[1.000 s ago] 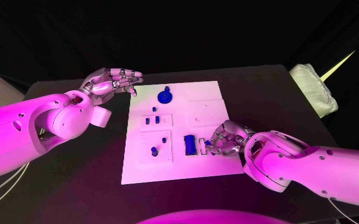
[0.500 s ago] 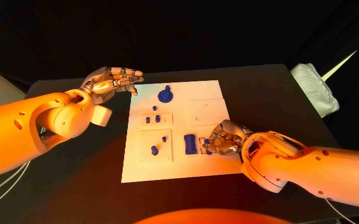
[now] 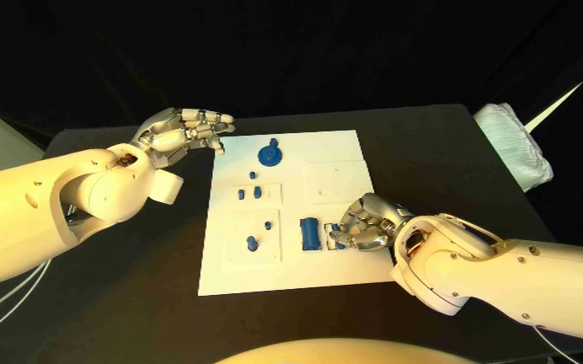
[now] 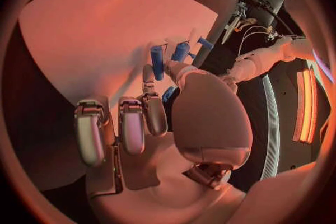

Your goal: Assemble the parts on the task board

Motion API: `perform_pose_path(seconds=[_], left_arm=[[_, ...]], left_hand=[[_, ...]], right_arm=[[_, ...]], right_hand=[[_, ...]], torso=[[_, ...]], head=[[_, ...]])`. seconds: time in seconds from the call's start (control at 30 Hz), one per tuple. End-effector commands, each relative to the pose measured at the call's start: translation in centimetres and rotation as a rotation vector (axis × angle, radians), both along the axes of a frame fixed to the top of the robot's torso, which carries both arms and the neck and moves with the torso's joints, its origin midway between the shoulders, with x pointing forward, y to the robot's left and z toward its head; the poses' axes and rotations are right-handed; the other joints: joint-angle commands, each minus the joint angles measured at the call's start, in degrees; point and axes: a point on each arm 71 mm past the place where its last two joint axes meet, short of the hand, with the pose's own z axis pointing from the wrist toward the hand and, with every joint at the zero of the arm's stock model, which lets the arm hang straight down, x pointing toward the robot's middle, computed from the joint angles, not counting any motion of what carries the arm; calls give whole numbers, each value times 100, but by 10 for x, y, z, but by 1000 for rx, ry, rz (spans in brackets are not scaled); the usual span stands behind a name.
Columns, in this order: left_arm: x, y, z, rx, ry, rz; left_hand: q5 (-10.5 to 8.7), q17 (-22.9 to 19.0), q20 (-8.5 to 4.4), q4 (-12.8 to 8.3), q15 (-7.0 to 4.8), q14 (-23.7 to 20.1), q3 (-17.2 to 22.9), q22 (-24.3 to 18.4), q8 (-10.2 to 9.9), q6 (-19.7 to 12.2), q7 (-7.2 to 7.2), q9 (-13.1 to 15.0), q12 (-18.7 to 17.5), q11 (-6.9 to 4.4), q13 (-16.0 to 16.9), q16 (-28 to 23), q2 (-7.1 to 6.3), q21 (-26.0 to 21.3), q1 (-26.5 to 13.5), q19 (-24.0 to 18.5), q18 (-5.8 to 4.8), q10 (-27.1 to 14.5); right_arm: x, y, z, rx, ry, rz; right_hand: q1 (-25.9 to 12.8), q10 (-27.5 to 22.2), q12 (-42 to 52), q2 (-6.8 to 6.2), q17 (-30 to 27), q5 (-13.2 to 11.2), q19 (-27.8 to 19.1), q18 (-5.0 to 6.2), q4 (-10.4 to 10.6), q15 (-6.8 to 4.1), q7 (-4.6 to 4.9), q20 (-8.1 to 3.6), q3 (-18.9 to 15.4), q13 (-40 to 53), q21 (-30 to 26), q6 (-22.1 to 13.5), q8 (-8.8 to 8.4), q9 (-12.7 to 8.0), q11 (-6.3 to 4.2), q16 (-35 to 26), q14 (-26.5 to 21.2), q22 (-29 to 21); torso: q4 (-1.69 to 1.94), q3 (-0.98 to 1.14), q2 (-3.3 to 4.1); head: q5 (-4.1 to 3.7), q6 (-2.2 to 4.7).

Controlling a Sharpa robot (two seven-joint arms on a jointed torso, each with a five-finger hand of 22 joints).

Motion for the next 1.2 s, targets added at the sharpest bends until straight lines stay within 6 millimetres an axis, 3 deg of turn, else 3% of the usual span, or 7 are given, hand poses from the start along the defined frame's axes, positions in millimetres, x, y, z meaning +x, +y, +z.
perform_pose_path(seconds=[0.03, 0.77, 1.2], left_arm=[[-1, -2, 1, -11, 4, -15], [-1, -2, 0, -11, 8, -20], [-2, -2, 1, -10, 10, -19]], left_hand=[[19, -8, 3, 33, 5, -30, -16, -8, 15, 32, 2, -10, 38, 16, -6, -28, 38, -25, 2, 43, 79, -33], [20, -9, 5, 49, 7, -31, -19, -15, 14, 28, 3, -14, 41, 17, -8, -27, 43, -36, -11, 45, 79, -39], [21, -10, 7, 60, 8, -31, -22, -22, 14, 25, 3, -17, 44, 17, -9, -26, 45, -45, -22, 47, 79, -41]], right_arm=[[-1, 1, 2, -11, 6, 17], [7, 6, 1, -59, 57, 58], [11, 10, 0, -63, 39, 55]], right_hand=[[17, 233, 21, 59, 1348, 2, 599, -37, -39, -40, -26, -55, -5, 925, 21, 8, 40, 7, -23, 21, 582, 1506], [-162, 247, 37, 91, 1363, -181, 599, -37, 11, -40, -16, -62, -54, 944, 21, 16, 57, 14, -17, 29, 585, 1506], [-287, 252, 43, 74, 1366, -294, 599, -37, 42, -34, -8, -59, -115, 955, 21, 14, 58, 13, -10, 31, 586, 1506]], torso=[[-5, -2, 0], [4, -8, 4], [4, 1, 7]], head=[[1, -6], [-3, -24], [7, -27]])
